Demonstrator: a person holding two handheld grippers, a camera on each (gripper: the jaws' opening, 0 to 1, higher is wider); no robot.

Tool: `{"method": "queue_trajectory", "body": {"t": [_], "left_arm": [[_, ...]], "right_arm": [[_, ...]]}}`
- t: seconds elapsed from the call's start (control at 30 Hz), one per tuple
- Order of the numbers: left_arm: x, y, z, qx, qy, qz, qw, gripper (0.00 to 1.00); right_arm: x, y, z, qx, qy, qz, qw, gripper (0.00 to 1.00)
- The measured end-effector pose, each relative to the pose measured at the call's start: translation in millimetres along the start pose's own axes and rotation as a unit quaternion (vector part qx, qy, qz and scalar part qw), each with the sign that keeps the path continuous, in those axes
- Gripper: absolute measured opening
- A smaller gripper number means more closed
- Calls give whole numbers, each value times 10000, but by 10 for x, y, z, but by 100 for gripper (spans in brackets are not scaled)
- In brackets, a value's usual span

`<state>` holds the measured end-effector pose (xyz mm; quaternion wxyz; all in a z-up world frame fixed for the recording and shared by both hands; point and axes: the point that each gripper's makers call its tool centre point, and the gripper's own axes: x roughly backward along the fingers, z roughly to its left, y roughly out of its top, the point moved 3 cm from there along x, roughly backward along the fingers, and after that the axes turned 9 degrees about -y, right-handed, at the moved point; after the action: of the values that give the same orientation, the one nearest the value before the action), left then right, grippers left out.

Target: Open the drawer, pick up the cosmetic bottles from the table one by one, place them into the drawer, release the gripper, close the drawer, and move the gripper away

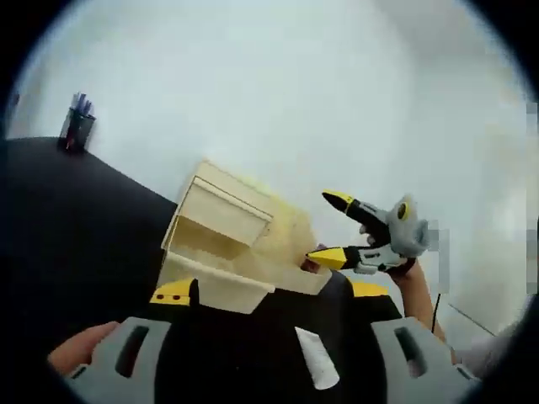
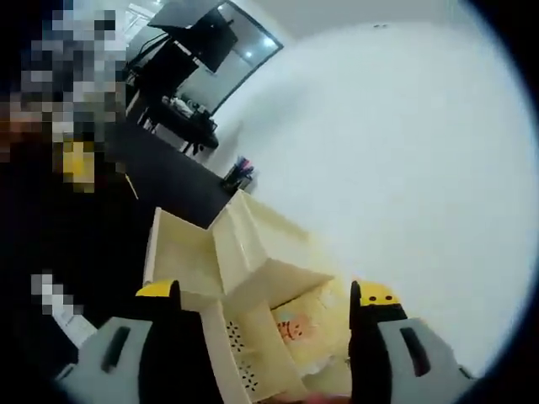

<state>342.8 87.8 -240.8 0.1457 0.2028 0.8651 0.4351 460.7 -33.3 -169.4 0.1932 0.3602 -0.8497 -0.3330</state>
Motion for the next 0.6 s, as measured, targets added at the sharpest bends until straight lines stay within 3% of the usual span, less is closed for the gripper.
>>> {"method": "queue_trajectory", "body": {"t": [0.17, 0.3, 0.4, 0.47, 0.53, 0.6], "left_arm": [[-54, 62, -39, 816, -142, -535, 9951, 59], [-69, 89, 24, 646, 234, -691, 9952, 55], [-81, 82, 71, 776, 386, -807, 9930, 55], [-76, 67, 122, 1221, 548, -926, 9867, 51], [-70, 44, 169, 1438, 677, -953, 9827, 38], [-98, 45, 194, 1629, 671, -1092, 9783, 34]], "right_arm": [[11, -7, 37, 202, 47, 20, 9998, 78], [10, -4, 32, 345, 31, 46, 9994, 78], [8, 17, 31, 396, 30, 30, 9992, 78], [9, 33, 44, 406, 55, 14, 9992, 78], [5, 44, 64, 422, 79, 6, 9991, 78], [1, 54, 89, 473, 99, 7, 9988, 78]]}}
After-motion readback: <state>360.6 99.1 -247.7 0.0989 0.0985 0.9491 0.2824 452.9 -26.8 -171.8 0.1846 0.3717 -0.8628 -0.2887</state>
